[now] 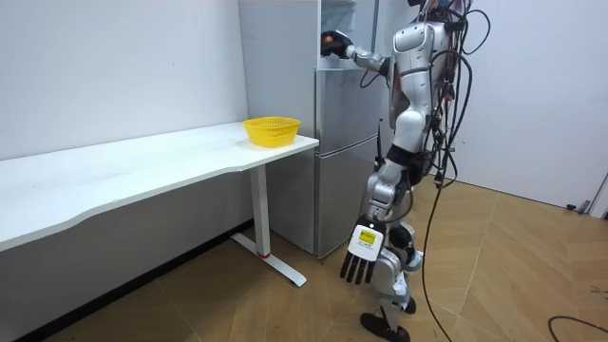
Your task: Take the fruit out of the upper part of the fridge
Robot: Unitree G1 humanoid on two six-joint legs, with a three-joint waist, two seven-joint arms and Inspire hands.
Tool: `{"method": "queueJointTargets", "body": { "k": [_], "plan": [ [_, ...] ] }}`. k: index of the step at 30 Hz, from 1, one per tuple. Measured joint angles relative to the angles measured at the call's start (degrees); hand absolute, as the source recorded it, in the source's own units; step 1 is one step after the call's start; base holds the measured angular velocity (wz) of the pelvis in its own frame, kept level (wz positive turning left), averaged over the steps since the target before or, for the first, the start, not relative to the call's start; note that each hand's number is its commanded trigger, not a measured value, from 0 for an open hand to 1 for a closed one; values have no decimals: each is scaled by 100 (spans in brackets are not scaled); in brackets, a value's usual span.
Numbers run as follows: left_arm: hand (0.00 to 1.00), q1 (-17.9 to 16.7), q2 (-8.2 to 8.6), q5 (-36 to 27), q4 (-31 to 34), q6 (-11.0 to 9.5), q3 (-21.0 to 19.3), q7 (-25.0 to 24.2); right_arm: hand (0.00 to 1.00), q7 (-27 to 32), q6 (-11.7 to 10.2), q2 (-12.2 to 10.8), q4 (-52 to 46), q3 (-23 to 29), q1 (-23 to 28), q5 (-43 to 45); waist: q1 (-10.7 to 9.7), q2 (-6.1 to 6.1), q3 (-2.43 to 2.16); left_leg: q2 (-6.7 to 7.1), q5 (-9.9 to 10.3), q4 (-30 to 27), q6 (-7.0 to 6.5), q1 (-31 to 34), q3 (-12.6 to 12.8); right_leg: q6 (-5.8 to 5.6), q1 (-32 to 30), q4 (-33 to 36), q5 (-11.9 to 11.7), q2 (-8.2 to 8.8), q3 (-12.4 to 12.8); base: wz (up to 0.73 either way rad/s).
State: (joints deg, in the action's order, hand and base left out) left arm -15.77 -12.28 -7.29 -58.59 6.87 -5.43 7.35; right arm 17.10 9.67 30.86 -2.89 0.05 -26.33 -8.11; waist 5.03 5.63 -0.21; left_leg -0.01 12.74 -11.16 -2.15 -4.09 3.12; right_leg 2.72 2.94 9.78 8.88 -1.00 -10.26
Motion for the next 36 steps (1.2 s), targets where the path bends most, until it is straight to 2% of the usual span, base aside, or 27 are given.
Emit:
{"method": "queueJointTargets", "body": {
  "k": [2, 3, 5, 6, 8, 10, 15, 20, 23, 31, 36],
  "plan": [
    [0, 33, 27, -131, -121, -126, 3, 44, 100, 138, -58, -101, -686, -1, 339, -5, -21, -83, -6, -9, 0, 4, 0, -29, -5, 0, 10, 0, 0, -6, 2, -14],
    [0, 50, 32, -188, -142, -156, 3, 69, 100, 164, -102, -154, -844, -1, 402, -10, -36, -100, -9, -11, 0, 5, 1, -30, -10, 0, 10, -1, 0, -8, 1, -4],
    [0, 85, 71, -222, -167, -369, -1, 107, 100, 244, -287, -353, -1460, 0, 576, -9, -63, -173, -2, -20, -1, 38, 2, -55, -1, 0, 16, -2, 0, -16, 0, 0],
    [0, 94, 95, -220, -174, -422, -5, 111, 100, 274, -312, -400, -1612, 0, 597, -9, -72, -192, 2, -20, -1, 42, 2, -56, 2, 0, 16, -2, 0, -15, 2, 0],
    [0, 122, 200, -218, -256, -599, -11, 116, 100, 328, -580, -532, -2056, 41, 608, -3, -140, -244, 24, -14, -1, 48, 2, -54, 2, 0, 20, -1, 0, -9, 1, 3],
    [0, 134, 225, -212, -350, -655, -9, 117, 100, 413, -756, -636, -2257, 112, 609, -13, -159, -232, 27, -13, -1, 51, 2, -49, 1, 0, 17, 0, 0, -12, 48, 0],
    [0, 85, 225, -208, -578, -749, -10, 117, 100, 756, -1203, -670, -2779, 199, 698, 87, -172, -225, 26, -10, 9, 72, 9, -39, 7, 11, 18, 13, -7, -13, 63, 0],
    [0, 0, 231, -200, -735, -931, 4, 116, 100, 1047, -1809, -715, -3201, 204, 772, 795, -170, -232, 26, -14, 13, 49, 16, -58, 10, 13, 21, 83, -6, -14, 72, 0],
    [0, 6, 230, -202, -836, -1042, 11, 116, 100, 1103, -2092, -727, -3210, 195, 771, 1056, -166, -228, 24, -9, 12, 39, 16, -75, 6, 13, 52, 76, -6, -14, 75, 0],
    [0, 112, 219, -209, -919, -1218, 120, 77, 100, 1075, -2554, -843, -3233, 77, 773, 1625, -137, -201, 26, -6, 13, 53, 16, -159, -2, 13, 184, -20, -6, -15, 42, 3],
    [0, 181, 217, -210, -949, -1221, 136, -27, 100, 945, -2586, -880, -3292, -180, 773, 1818, -130, -196, 25, -8, 13, 54, 16, -158, -13, 13, 167, -27, -6, -15, 36, 0]
  ]
}}
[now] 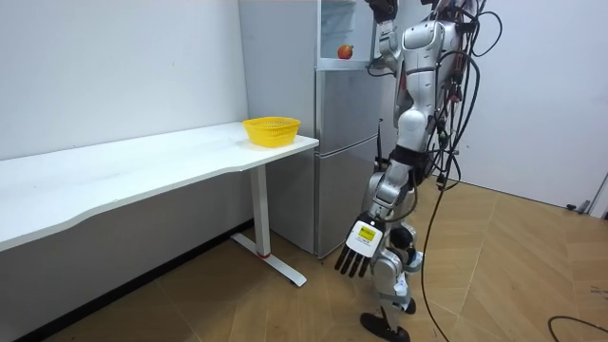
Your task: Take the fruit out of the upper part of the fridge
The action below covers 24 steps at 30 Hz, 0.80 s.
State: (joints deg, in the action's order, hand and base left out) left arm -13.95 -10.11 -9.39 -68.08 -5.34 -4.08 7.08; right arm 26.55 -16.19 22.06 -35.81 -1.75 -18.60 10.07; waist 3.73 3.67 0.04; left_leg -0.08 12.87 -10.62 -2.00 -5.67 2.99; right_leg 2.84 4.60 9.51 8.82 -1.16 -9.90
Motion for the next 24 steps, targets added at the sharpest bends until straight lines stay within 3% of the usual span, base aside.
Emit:
{"method": "queueJointTargets", "body": {
  "k": [9, 13, 24],
  "plan": [
    [0, 369, -80, -5, -180, -10, 100, -113, 100, -477, -47, -5, -2, -622, -7, 412, 244, 84, -11, -10, -1, 57, 0, 7, -8, 0, -51, 19, -1, -7, -41, 0],
    [0, 504, -99, -52, -276, -10, 124, -117, 100, -783, 83, -3, -88, -897, -71, 408, 303, 127, -23, -3, -1, 90, -1, 8, -51, -1, -48, 18, -1, 1, -113, 5],
    [0, 489, -161, -51, -304, 3, 204, -323, 100, -1664, 381, 60, -35, -1400, -280, 735, 543, 212, 12, -8, -2, 109, -1, 24, -92, -1, -57, 14, -1, -3, -137, 0]
  ]
}}
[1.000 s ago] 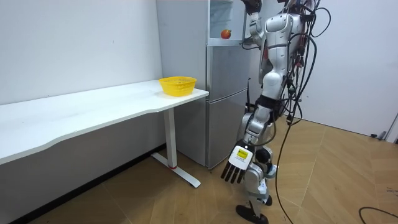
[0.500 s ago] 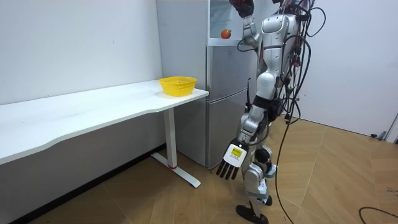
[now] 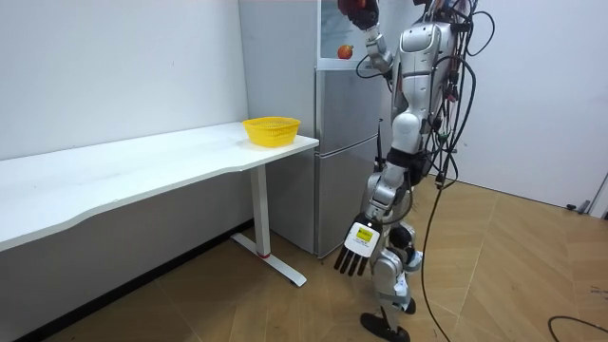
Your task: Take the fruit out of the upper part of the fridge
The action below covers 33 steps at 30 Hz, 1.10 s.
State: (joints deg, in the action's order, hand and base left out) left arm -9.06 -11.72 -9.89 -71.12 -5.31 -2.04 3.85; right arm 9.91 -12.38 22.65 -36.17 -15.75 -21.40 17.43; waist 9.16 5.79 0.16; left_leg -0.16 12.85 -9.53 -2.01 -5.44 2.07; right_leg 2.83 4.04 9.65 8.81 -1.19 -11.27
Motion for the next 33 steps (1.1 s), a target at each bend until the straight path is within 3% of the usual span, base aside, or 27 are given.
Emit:
{"method": "queueJointTargets", "body": {
  "k": [7, 12, 16, 20, 27, 31, 33],
  "plan": [
    [0, -68, -96, 0, -19, 7, 8, -61, 100, -132, -1, 12, 532, -262, 0, 157, 89, 50, 9, 5, 0, -21, 0, -27, -140, -1, 87, -8, 0, 11, -116, 10],
    [0, -51, -110, 28, 5, 50, 11, -73, 100, -118, 25, -26, 1441, -295, -73, 456, 132, 121, 51, 12, 0, -46, 3, 83, -251, -2, 53, 9, 2, 21, -217, 12],
    [0, -62, -140, 119, 53, 229, -3, -65, 100, -101, 329, 107, 2193, -250, -544, 377, 178, 203, 35, 19, -16, -146, 26, 258, -297, -2, -75, 6, 1, 28, -304, 7],
    [0, -153, -199, 208, 73, 287, 6, -54, 100, 174, 390, 230, 2971, -82, -745, 258, 223, 270, 25, 25, -23, -178, 32, 194, -433, -3, 31, -3, 2, 26, -340, 15],
    [0, -67, -247, 405, 98, 484, 5, -66, 100, 292, 514, 304, 4396, -83, -941, -166, 381, 383, 77, 73, -21, -231, 26, 236, -604, -20, 84, -1, 13, 82, -626, 14],
    [0, -187, -296, 509, 432, 657, 3, -106, 100, 329, 630, 305, 4895, -117, -1066, -585, 434, 443, 43, 105, -28, -258, 10, 376, -645, -22, -11, 2, 14, 114, -652, 7],
    [0, -187, -341, 508, 471, 677, 3, -97, 100, 388, 645, 312, 5369, -139, -1297, -838, 467, 461, 48, 110, -28, -325, 10, 420, -693, -22, -16, 3, 13, 116, -660, 11]
  ]
}}
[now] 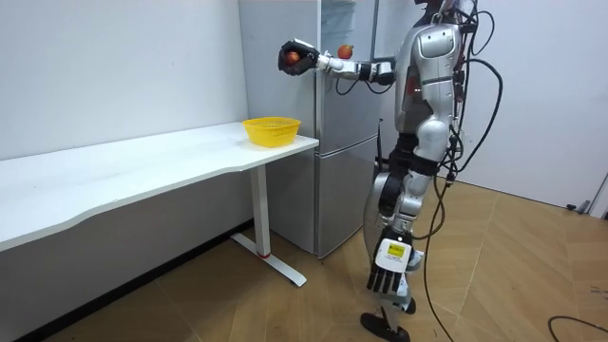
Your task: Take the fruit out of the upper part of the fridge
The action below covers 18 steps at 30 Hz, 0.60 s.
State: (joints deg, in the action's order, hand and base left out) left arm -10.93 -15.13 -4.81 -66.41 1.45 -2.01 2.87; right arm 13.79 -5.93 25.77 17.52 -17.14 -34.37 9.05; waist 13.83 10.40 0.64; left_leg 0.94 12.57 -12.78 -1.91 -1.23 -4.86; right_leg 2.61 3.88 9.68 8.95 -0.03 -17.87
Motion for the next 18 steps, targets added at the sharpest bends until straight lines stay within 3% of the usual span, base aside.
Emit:
{"method": "queueJointTargets", "body": {
  "k": [1, 6, 11, 13, 16, 18],
  "plan": [
    [0, 23, -33, 2, 8, 4, 1, 15, 100, 84, 108, 5, 262, -31, -170, -140, 34, 13, 7, -4, 0, -9, 1, 18, -9, 0, -8, -1, 0, -4, -9, 9],
    [0, 186, -163, 51, 99, 62, 51, 18, 100, 229, 135, 33, 1122, -234, -689, -365, 82, 123, 48, 0, 0, -108, 13, 240, -98, 2, -119, 4, -1, -1, -132, 14],
    [0, 229, -196, 132, 90, 118, 171, 15, 100, 230, 190, 35, 1624, -554, -732, -674, 96, 204, 39, 48, 8, -305, 16, 590, -202, 13, -336, 7, -9, 25, -237, 11],
    [0, 238, -195, 220, 107, 118, 169, 20, 100, 216, 238, 36, 1787, -629, -732, -670, 122, 250, 13, 64, 7, -333, 15, 699, -230, 14, -437, 9, -10, 40, -260, 6],
    [0, 253, -188, 224, 120, 118, 177, 32, 100, 190, 246, 36, 1825, -658, -732, -653, 211, 194, 69, 78, 12, -388, 3, 808, -227, 16, -533, 24, -11, 55, -256, 0],
    [0, 266, -204, 226, 159, 115, 246, 56, 100, 190, 228, 36, 1906, -700, -732, -669, 287, 191, 73, 75, 11, -387, 1, 841, -217, 16, -593, 49, -11, 57, -266, -5]
  ]
}}
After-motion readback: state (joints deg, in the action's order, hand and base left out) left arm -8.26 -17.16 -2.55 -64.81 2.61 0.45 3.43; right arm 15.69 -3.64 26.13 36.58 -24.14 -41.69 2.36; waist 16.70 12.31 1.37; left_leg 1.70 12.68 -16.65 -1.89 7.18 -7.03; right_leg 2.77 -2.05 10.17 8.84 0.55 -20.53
